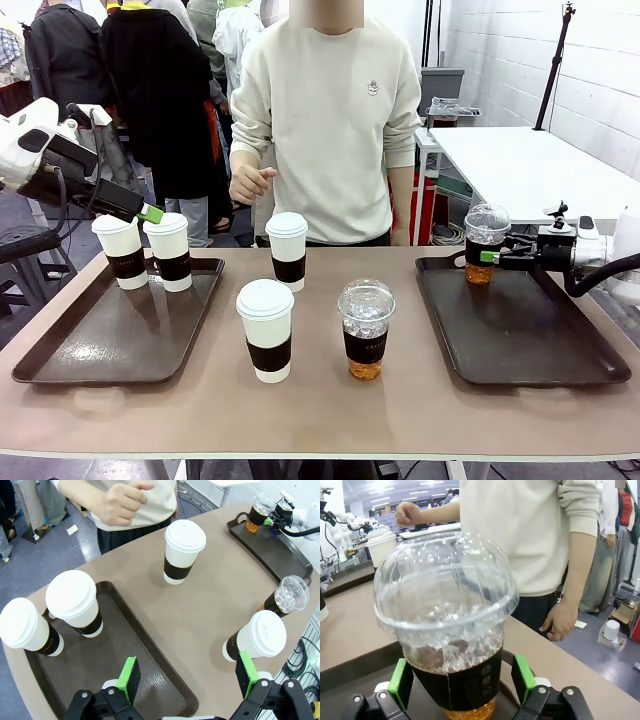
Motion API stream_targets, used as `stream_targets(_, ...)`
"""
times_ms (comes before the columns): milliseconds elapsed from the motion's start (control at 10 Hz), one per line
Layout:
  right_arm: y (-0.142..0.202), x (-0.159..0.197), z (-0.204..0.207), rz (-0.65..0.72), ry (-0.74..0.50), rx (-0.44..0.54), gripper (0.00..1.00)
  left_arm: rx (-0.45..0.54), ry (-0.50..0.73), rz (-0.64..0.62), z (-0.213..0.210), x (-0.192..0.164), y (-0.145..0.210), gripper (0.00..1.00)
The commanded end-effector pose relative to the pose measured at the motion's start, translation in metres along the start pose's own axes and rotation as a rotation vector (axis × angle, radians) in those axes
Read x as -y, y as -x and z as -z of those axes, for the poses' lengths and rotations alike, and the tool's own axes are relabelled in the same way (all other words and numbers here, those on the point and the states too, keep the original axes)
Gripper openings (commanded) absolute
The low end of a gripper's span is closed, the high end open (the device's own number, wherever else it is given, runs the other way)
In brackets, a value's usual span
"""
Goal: Distribute the coffee onto the tray.
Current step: Pick up one iced Americano and place it on the right Handle tray.
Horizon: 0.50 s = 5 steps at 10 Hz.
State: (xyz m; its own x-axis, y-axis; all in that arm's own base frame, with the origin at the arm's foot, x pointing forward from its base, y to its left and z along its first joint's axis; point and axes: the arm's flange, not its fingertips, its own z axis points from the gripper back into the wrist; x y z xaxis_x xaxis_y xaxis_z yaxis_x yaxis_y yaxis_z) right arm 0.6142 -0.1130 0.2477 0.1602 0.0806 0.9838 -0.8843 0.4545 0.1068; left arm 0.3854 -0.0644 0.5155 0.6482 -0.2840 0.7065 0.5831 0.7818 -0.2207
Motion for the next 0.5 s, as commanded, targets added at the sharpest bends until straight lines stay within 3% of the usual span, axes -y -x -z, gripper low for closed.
stream_targets(0, 0.002, -0.008, -0.003, 0.036, 0.025, 0.01, 1.0, 0.003, 0.012, -0.006, 0.001, -0.002, 0.001, 1.0)
stream_targets(400, 0.004, -0.023, -0.014, 0.062, 0.039, 0.008, 1.0, 0.003, 0.012, -0.006, 0.001, -0.002, 0.001, 1.0)
